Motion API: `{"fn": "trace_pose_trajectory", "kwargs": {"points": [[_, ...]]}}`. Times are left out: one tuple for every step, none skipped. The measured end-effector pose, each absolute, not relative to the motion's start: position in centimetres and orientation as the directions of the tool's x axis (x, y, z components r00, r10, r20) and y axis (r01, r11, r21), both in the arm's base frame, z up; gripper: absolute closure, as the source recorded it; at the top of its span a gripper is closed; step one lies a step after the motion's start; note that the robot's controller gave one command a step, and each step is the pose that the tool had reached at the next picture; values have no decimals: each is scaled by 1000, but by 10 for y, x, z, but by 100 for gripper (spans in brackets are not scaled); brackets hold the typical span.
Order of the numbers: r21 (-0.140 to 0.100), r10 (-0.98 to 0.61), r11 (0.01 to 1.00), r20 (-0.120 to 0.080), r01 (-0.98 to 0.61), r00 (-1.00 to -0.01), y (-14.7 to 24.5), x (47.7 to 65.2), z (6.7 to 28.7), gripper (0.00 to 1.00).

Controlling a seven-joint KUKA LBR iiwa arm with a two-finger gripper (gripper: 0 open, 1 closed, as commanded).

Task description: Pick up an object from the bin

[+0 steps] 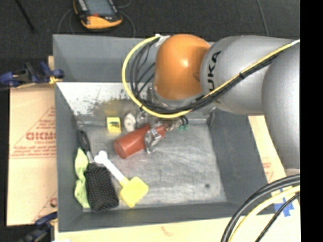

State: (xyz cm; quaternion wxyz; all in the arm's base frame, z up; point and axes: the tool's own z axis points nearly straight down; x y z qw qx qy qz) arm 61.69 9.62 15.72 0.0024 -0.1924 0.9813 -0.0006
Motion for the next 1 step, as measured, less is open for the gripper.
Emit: {"fn": "trace_pose_trajectory", "kwargs": {"points": [[-3, -376, 926, -8, -376, -926, 96, 618, 167, 100]]}}
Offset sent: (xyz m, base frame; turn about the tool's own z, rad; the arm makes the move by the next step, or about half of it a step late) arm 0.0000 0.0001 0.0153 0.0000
